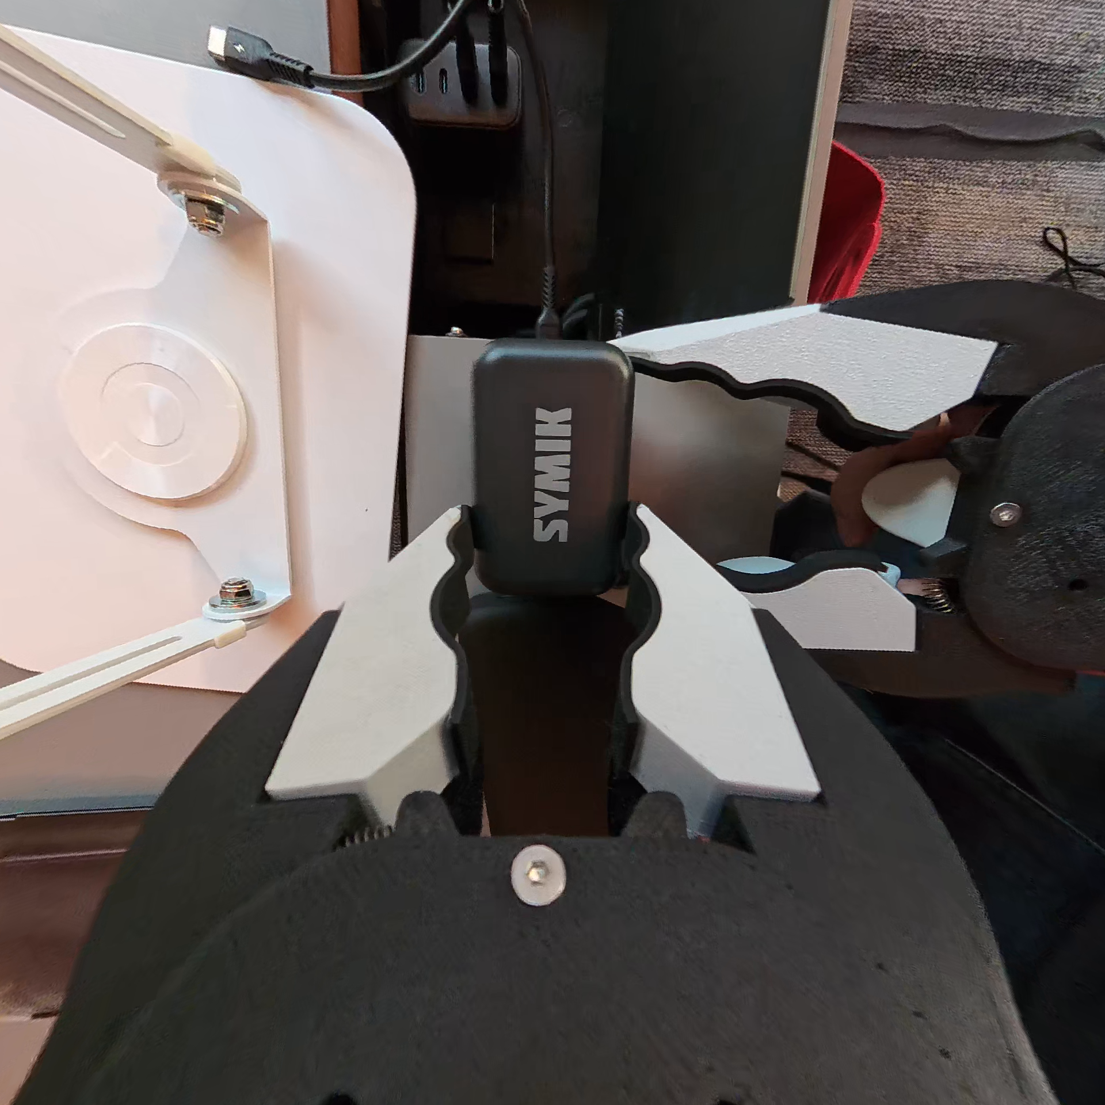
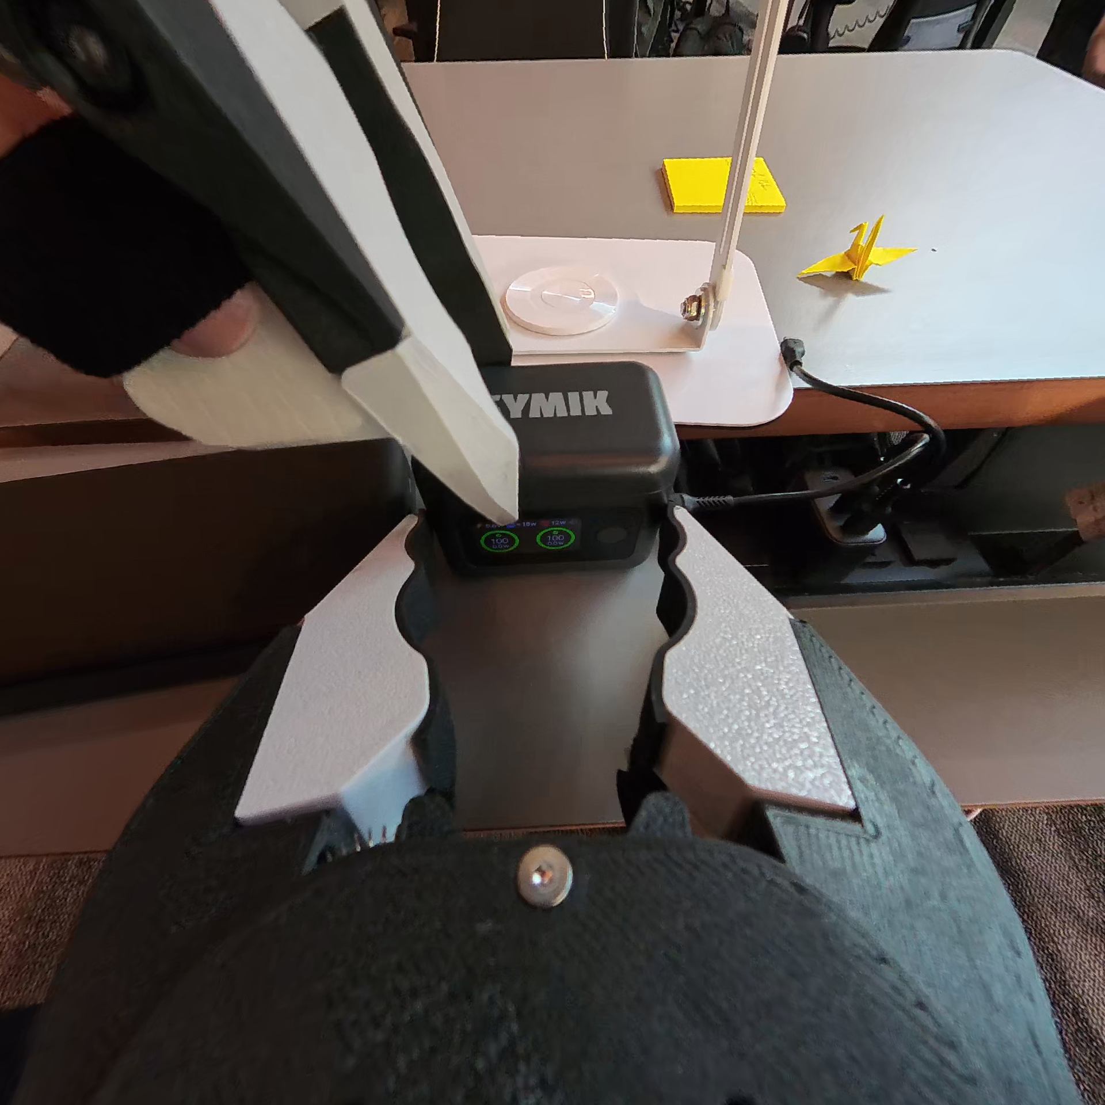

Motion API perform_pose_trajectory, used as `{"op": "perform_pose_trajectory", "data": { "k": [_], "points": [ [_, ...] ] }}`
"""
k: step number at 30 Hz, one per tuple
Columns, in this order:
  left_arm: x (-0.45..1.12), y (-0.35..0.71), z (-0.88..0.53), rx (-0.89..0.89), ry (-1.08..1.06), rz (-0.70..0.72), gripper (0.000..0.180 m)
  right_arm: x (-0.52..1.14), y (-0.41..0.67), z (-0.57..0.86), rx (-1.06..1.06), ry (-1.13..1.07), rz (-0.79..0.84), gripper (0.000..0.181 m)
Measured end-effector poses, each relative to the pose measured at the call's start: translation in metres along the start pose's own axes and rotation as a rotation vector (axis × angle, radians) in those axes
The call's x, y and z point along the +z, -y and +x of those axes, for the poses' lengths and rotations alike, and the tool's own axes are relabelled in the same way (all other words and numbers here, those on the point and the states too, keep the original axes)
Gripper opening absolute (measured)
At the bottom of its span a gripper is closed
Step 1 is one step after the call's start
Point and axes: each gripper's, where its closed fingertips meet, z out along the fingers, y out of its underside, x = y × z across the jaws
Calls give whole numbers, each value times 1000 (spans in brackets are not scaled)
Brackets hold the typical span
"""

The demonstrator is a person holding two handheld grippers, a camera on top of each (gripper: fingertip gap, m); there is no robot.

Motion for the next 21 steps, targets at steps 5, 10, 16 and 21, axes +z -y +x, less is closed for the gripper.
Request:
{"op": "perform_pose_trajectory", "data": {
  "k": [5,10,16,21],
  "points": [
    [-3,0,2,-42,-91,-22,50,0,0,0,2,7,14,76],
    [-5,1,2,-65,-172,-38,50,0,0,0,3,-5,11,76],
    [-10,-1,2,-59,-292,-87,50,0,0,-1,1,-5,15,76],
    [-12,0,2,-49,-368,-143,49,-1,0,-1,10,15,7,77]
  ]
}}
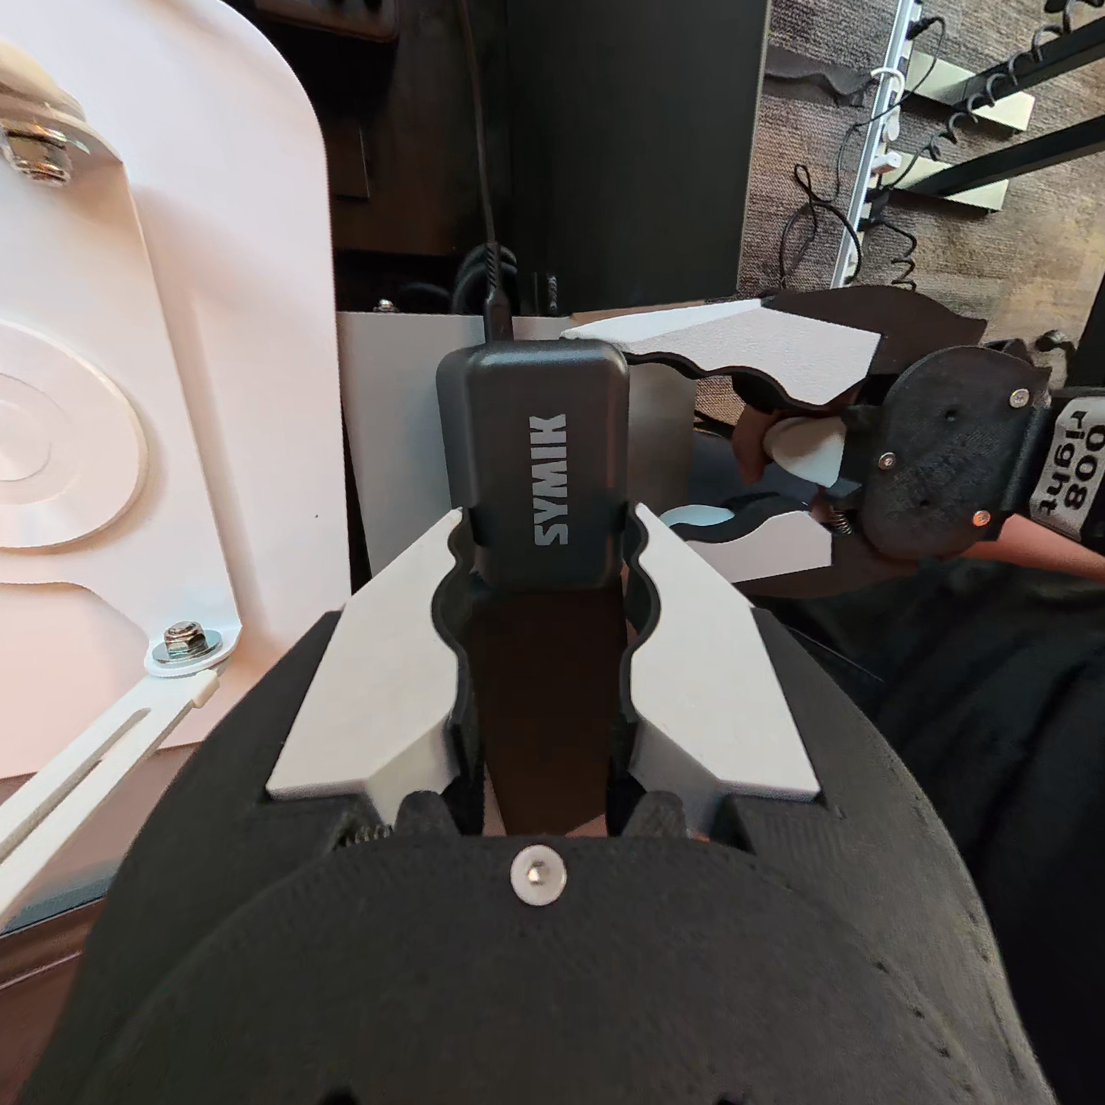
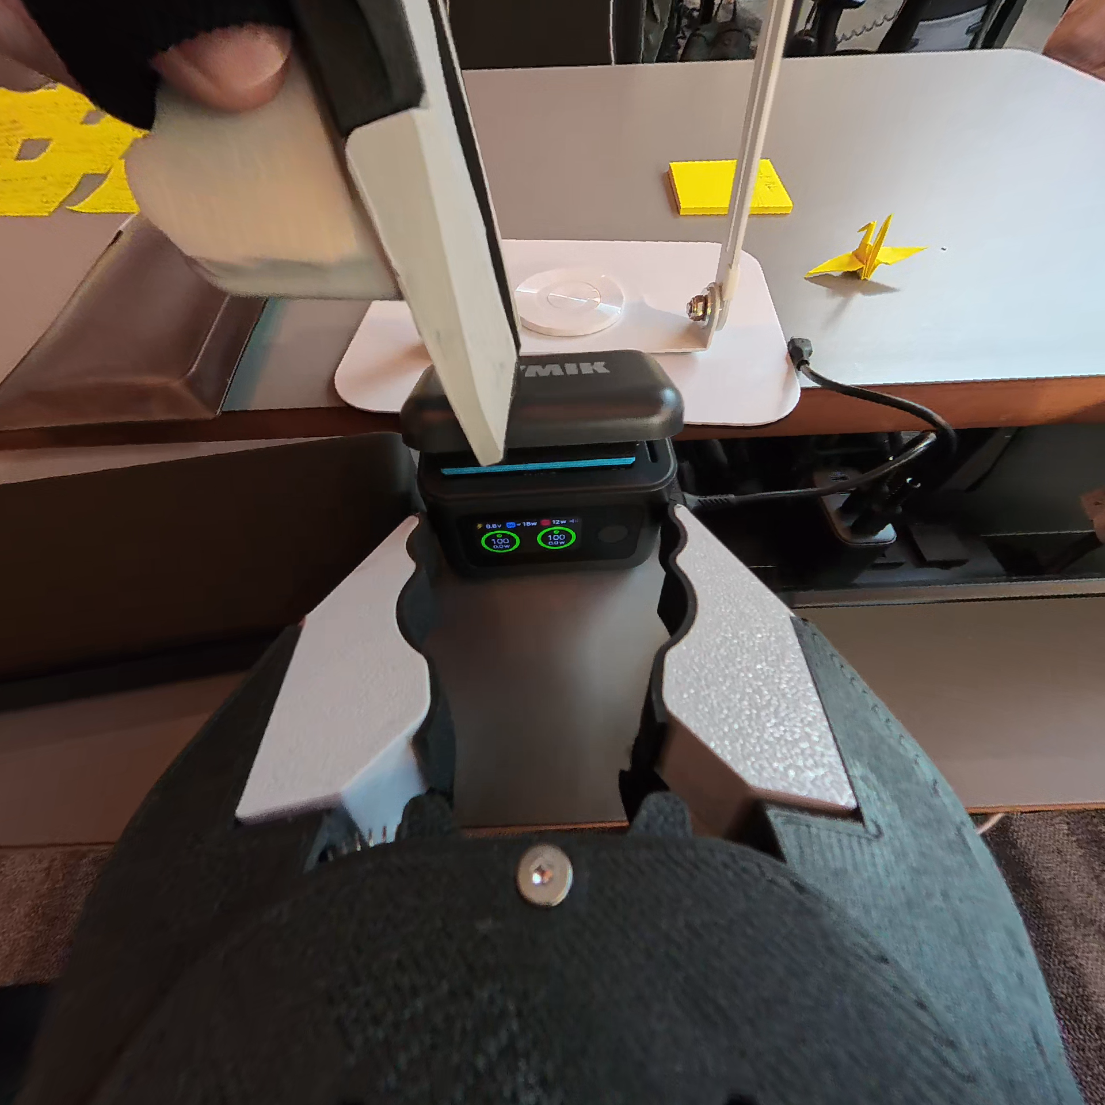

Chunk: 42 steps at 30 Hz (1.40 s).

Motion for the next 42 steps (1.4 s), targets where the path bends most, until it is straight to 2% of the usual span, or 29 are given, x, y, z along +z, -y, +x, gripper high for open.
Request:
{"op": "perform_pose_trajectory", "data": {
  "k": [3,5,9,15,18,29,33,37,42],
  "points": [
    [0,0,1,4,-16,-13,49,-6,2,0,25,46,-17,74],
    [0,0,2,11,-20,-16,49,-15,11,0,41,80,26,73],
    [0,0,3,0,-41,-14,49,-30,28,14,38,100,72,61],
    [-1,0,3,1,-58,-17,49,-21,38,35,-284,133,-24,51],
    [-1,0,3,4,-55,-14,49,-14,31,30,-441,198,-112,38],
    [-2,-1,3,47,-23,33,52,-15,41,24,-587,210,-46,29],
    [-13,1,4,91,60,111,58,-13,50,23,-560,224,-26,29],
    [-34,-3,4,63,162,235,63,-7,60,22,-572,241,-17,28],
    [-52,-31,13,-57,210,359,61,6,66,18,-593,316,-54,27]
  ]
}}
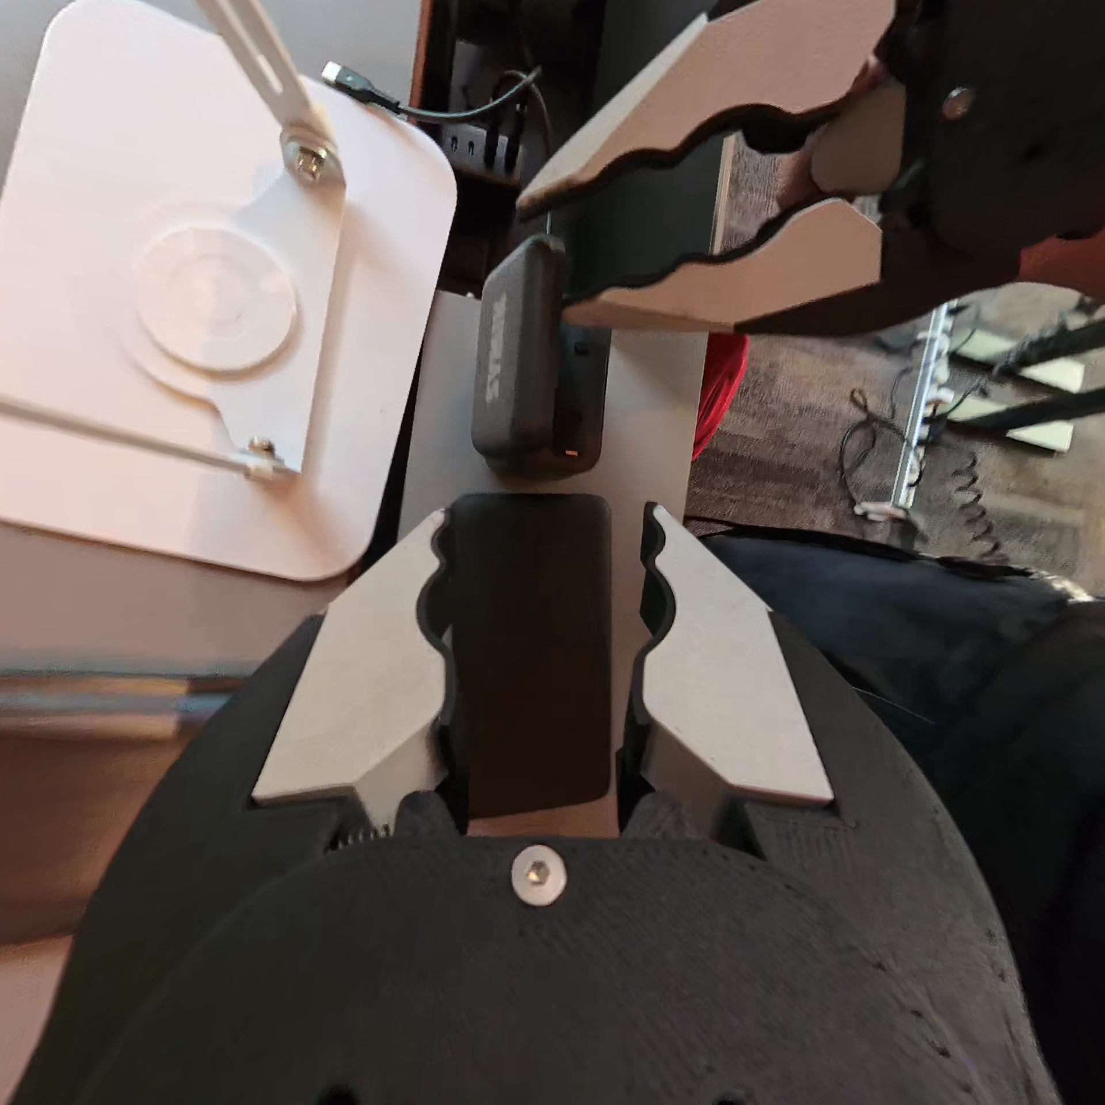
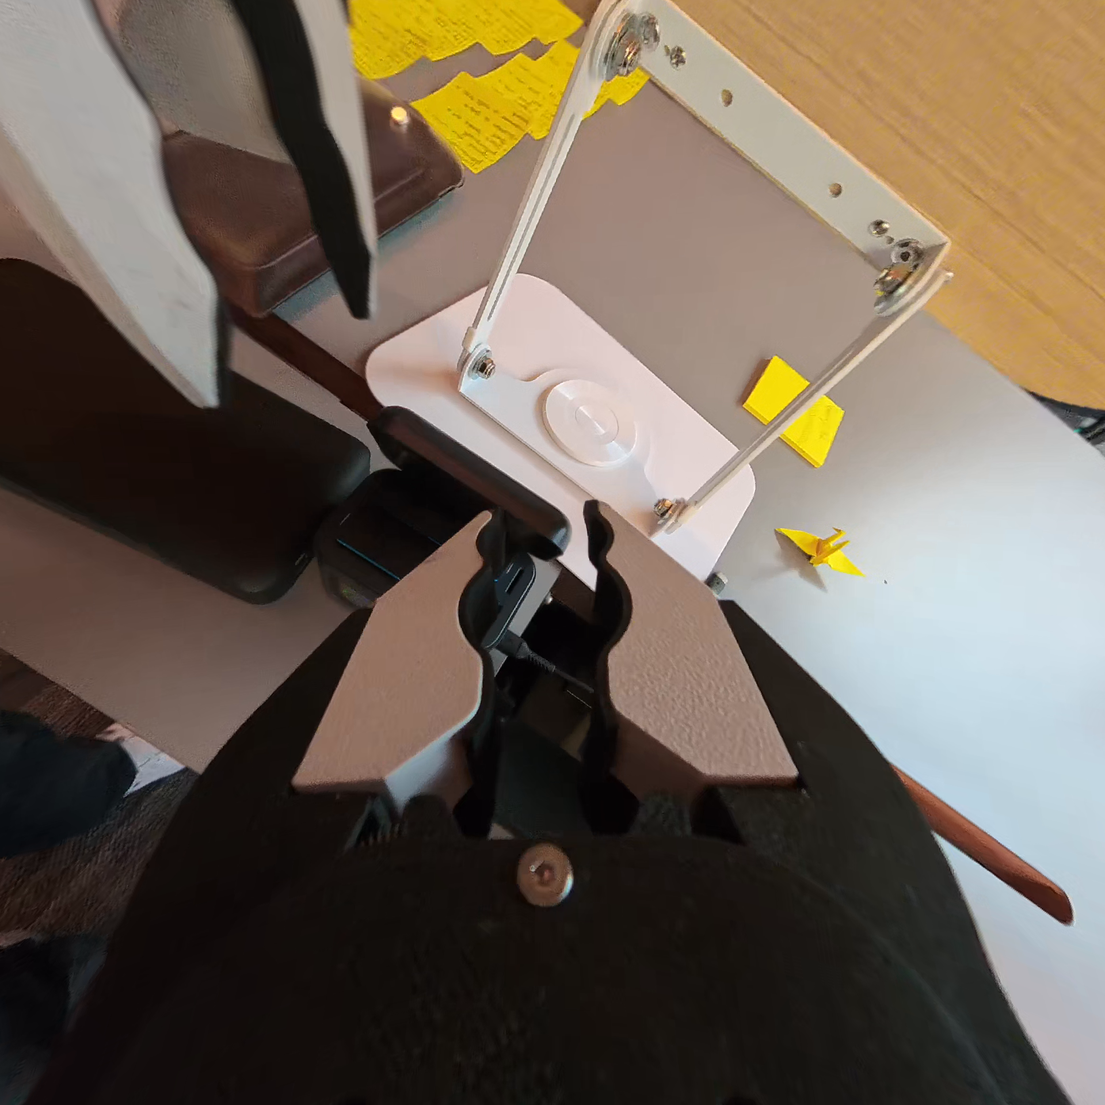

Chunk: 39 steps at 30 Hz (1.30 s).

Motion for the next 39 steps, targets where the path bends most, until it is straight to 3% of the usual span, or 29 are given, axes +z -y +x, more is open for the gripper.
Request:
{"op": "perform_pose_trajectory", "data": {
  "k": [7,15,18,23,28,39],
  "points": [
    [-19,-32,17,-137,48,119,53,10,2,5,35,121,-45,24],
    [32,-22,14,-267,107,291,74,-20,0,-10,-231,376,-86,16],
    [52,-17,7,-238,163,280,79,-20,-6,-34,-256,576,-153,13],
    [66,-9,-7,-121,239,286,90,-2,-10,-44,-453,615,-216,20],
    [71,4,-10,-33,205,350,81,4,-24,-53,-640,657,-298,18],
    [83,-2,-13,109,232,272,52,8,-25,-53,-683,730,-365,15]
  ]
}}
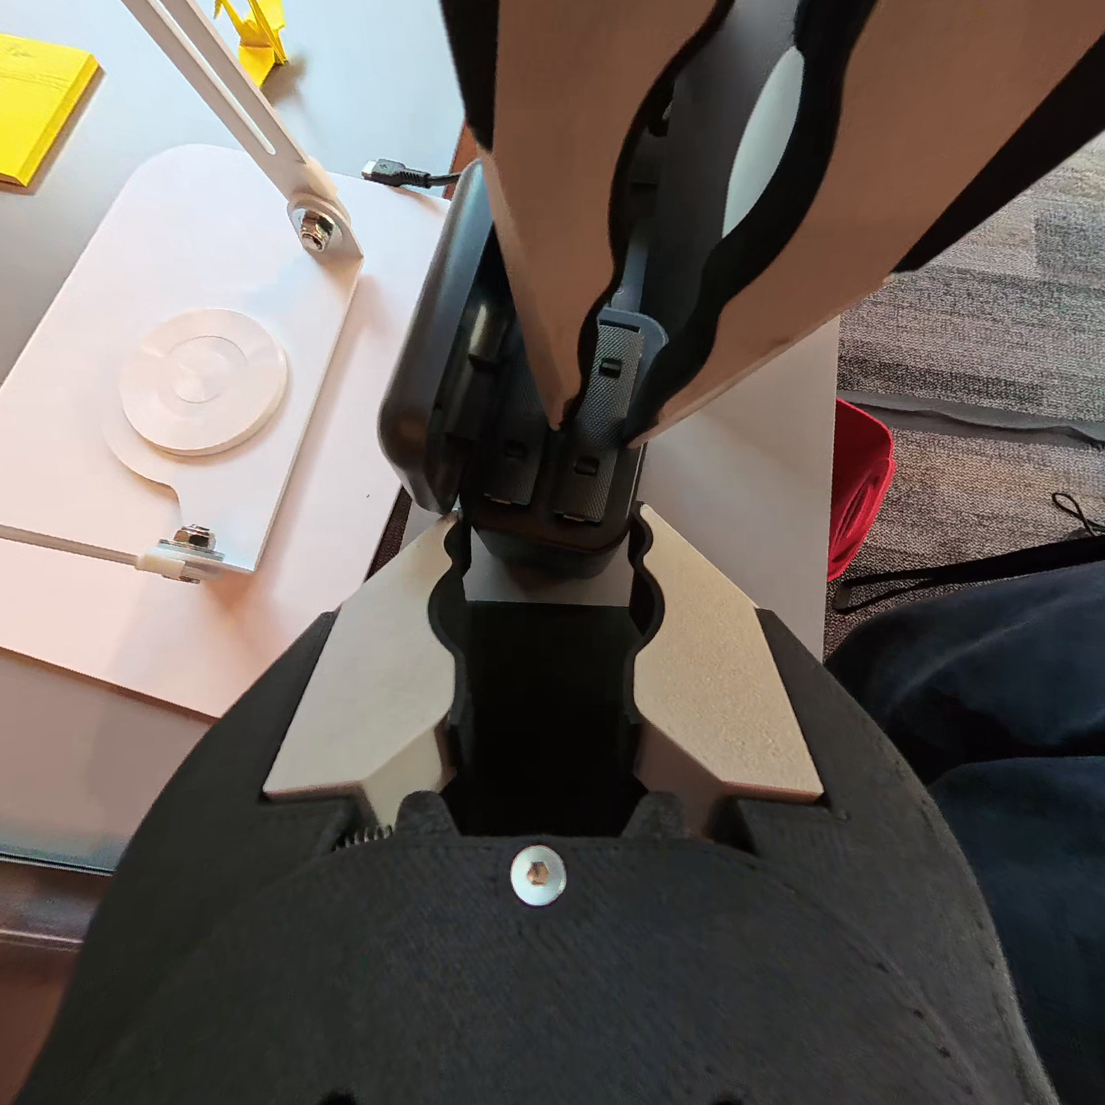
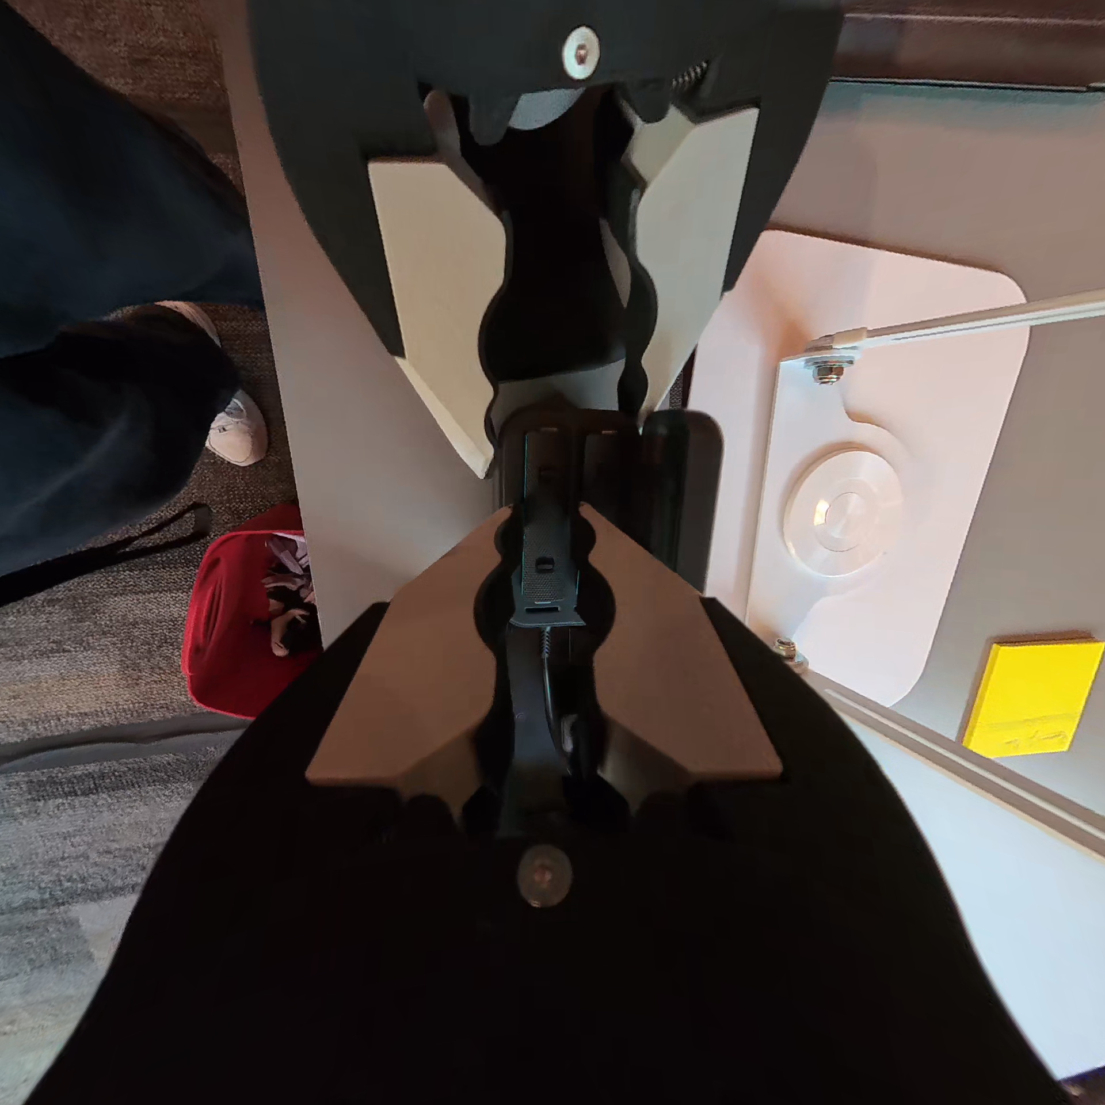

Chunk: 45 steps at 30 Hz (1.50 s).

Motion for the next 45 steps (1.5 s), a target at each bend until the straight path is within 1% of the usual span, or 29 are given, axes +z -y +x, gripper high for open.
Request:
{"op": "perform_pose_trajectory", "data": {
  "k": [6,21,32,38,43,45],
  "points": [
    [0,0,0,9,-10,-1,52,1,0,1,64,88,-36,14],
    [2,2,-5,-13,-25,10,52,-1,0,5,79,31,5,14],
    [3,2,-6,-28,-34,9,52,-1,-1,9,225,48,94,13],
    [3,2,-7,-37,-29,7,52,-2,-3,11,419,108,158,13],
    [5,2,-9,-47,-25,6,52,-3,-3,13,459,118,167,13],
    [5,2,-9,-47,-24,5,52,-3,-3,12,409,79,166,13]
  ]
}}
